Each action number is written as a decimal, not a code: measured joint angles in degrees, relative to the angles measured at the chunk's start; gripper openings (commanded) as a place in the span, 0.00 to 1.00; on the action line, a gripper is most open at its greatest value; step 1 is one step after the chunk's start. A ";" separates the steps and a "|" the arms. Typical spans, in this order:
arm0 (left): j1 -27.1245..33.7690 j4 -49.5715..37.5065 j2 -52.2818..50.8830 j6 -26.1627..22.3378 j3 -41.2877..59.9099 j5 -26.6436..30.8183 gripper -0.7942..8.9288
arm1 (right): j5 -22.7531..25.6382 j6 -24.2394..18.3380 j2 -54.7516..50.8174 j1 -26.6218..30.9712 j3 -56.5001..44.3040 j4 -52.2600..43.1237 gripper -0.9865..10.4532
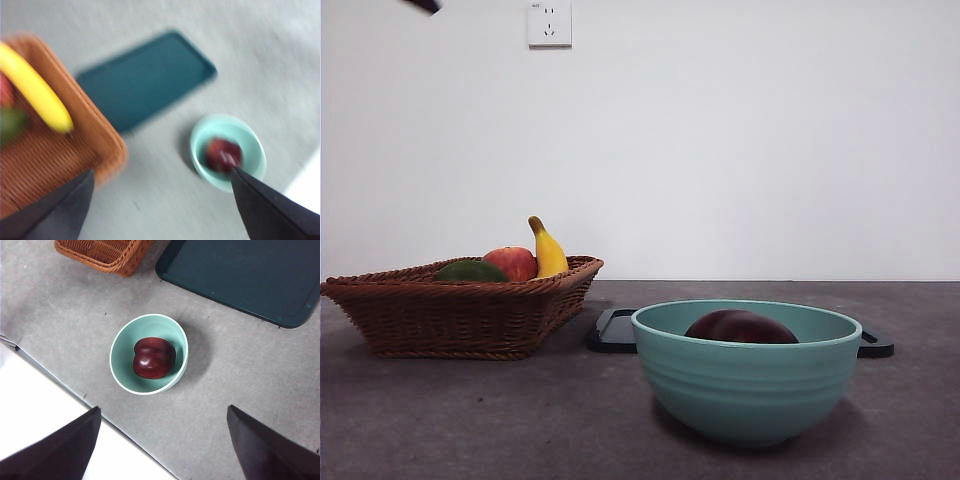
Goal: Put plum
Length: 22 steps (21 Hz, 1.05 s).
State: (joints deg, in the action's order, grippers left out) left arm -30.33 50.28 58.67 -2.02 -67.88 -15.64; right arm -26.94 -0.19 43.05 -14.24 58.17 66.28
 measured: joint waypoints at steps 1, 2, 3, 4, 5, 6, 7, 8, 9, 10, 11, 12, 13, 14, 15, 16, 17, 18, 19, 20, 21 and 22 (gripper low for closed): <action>0.09 0.17 -1.90 0.00 3.30 -2.25 0.53 | 0.00 0.00 0.00 0.00 0.00 -0.11 0.44; 0.09 0.66 -3.39 0.02 5.81 -4.79 0.53 | 0.00 0.00 0.00 0.00 0.00 -0.11 0.44; 0.09 1.14 -5.07 0.04 8.63 -8.87 0.53 | 0.00 0.00 0.00 0.00 0.00 -0.11 0.44; 0.00 1.97 -6.14 0.02 10.49 -12.20 0.53 | 0.00 0.00 0.00 0.00 0.00 -0.11 0.44; -0.35 3.58 -7.04 0.04 12.22 -15.28 0.53 | 0.00 0.00 0.00 0.00 0.00 -0.11 0.44; -0.70 5.20 -7.39 0.00 13.29 -16.09 0.53 | 0.00 0.00 0.00 0.00 0.00 -0.11 0.44; -0.85 6.64 -7.41 -0.02 13.86 -16.15 0.53 | 0.00 0.00 0.00 0.00 0.00 -0.11 0.44; -0.85 7.30 -7.34 -0.02 13.99 -16.13 0.53 | 0.00 0.00 0.00 0.00 0.00 -0.11 0.44; -0.83 6.88 -7.37 -0.02 13.99 -16.15 0.53 | 0.00 0.00 0.00 0.00 0.00 -0.11 0.44; -0.83 6.54 -7.39 -0.02 13.99 -16.15 0.53 | 0.00 0.00 0.00 0.00 0.00 -0.11 0.44; -0.83 6.23 -7.37 -0.02 13.99 -16.15 0.53 | 0.00 0.00 0.00 0.00 0.00 -0.11 0.44; -0.83 5.86 -7.37 -0.02 13.99 -16.15 0.53 | 0.00 0.00 0.02 0.00 0.00 -0.09 0.44; -0.83 5.49 -7.39 -0.02 13.99 -16.15 0.53 | 0.00 0.00 0.02 0.00 0.00 -0.09 0.44; -0.83 5.20 -7.39 -0.02 13.99 -16.15 0.53 | 0.00 0.00 0.17 0.00 0.00 -0.09 0.44; -0.83 5.14 -7.37 -0.02 13.99 -16.15 0.53 | 0.00 0.00 0.20 0.00 0.00 -0.04 0.44; -0.83 5.14 -7.37 -0.02 13.99 -16.15 0.53 | 0.00 0.00 0.28 0.00 0.00 -0.02 0.44; -0.83 5.05 -7.37 -0.02 13.99 -16.15 0.53 | -0.02 0.00 0.52 0.00 0.00 -0.02 0.44; -0.83 4.87 -7.37 -0.02 13.99 -16.15 0.53 | 0.00 0.00 0.63 0.00 0.00 0.00 0.44; -0.83 4.70 -7.37 -0.02 13.99 -16.15 0.53 | -0.04 0.00 0.90 0.00 0.00 0.00 0.44; -0.83 4.61 -7.37 -0.02 13.99 -16.15 0.53 | -0.07 0.00 1.16 0.00 0.00 0.00 0.44; -0.83 4.57 -7.37 -0.02 13.99 -16.15 0.53 | -0.07 0.00 1.51 0.00 0.00 0.00 0.44; -0.83 4.55 -7.37 -0.02 13.99 -16.15 0.53 | -0.07 0.00 2.01 -0.04 0.00 0.02 0.44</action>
State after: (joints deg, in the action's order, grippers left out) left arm -31.16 54.83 51.31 -2.04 -53.89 -31.79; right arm -27.00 -0.19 45.06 -14.28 58.17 66.30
